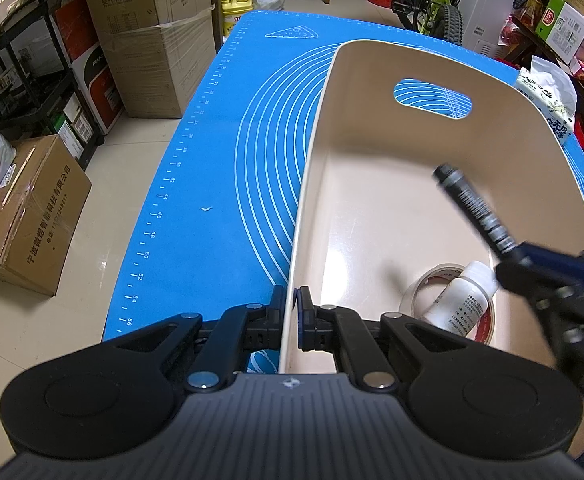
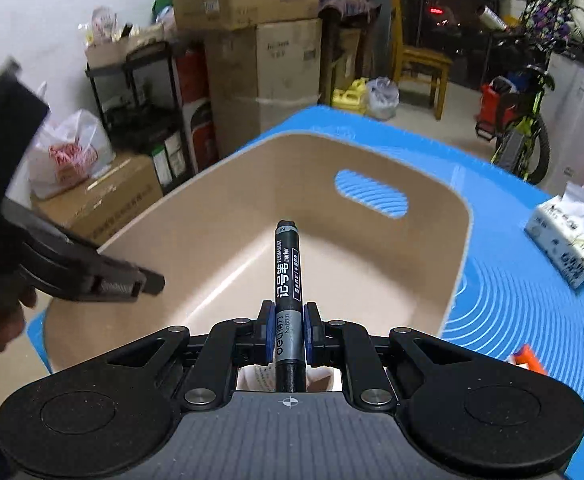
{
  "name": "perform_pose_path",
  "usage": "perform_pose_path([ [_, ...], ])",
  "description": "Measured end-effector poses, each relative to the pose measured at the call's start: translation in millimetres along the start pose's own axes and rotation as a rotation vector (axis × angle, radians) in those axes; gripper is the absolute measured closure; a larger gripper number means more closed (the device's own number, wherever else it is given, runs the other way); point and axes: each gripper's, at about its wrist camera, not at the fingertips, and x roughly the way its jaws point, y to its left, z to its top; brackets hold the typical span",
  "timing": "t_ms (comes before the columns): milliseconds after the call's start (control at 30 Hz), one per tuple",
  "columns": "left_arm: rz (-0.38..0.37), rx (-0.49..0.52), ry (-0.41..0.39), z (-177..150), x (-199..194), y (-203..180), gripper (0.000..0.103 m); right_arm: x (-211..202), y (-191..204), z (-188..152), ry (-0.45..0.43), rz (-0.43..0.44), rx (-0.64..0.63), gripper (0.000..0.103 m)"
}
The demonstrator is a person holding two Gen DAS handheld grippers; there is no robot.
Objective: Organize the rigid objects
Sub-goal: 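Carry the black marker into the beige basket and open the right gripper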
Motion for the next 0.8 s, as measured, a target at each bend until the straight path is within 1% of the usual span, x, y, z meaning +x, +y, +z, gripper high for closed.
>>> perform_pose_path([
  [267, 0.0, 0.0, 0.0, 0.4, -0.2, 0.1, 0.096, 27.4, 8.8, -12.1, 0.118, -0.015, -0.02, 0.078],
  [367, 0.001, 0.001, 0.0, 0.4, 0.0, 0.3, 0.096, 30.1, 8.1, -15.3, 0.128, -0.016, -0.024, 0.077],
  [400, 0.001, 0.001, 0.0, 0.4, -0.1, 0.0, 0.096, 28.6, 8.3, -15.9, 0.119, -0.009, -0.027, 0.073],
  [433, 0.001, 0.0, 0.0, 0.4, -0.1, 0.1, 0.096, 27.6, 7.6, -16.0, 0.108, -0.004, -0.022, 0.067],
  [567, 0.001, 0.002, 0.0, 0.8, -0.4, 0.2, 0.096, 16.9, -3.2, -14.5, 0.062, 0.023, 0.026, 0.06],
  [600, 0.001, 0.001, 0.0, 1.3, -0.8, 0.8, 0.096, 13.3, -5.3, -13.5, 0.045, 0.022, 0.032, 0.056],
  [633, 0.001, 0.001, 0.0, 1.3, -0.8, 0.8, 0.096, 9.6, -7.7, -12.1, 0.026, 0.026, 0.036, 0.049],
  [667, 0.001, 0.002, 0.0, 1.2, -0.8, 0.7, 0.096, 5.7, -9.5, -11.6, 0.011, 0.025, 0.042, 0.046],
  [700, 0.001, 0.001, 0.0, 1.4, -0.7, 1.3, 0.096, 0.4, -11.2, -11.0, -0.009, 0.02, 0.053, 0.04],
  [800, 0.002, 0.001, -0.001, 1.2, -1.0, 0.5, 0.096, -14.9, -18.6, -8.5, -0.067, 0.026, 0.084, 0.035],
])
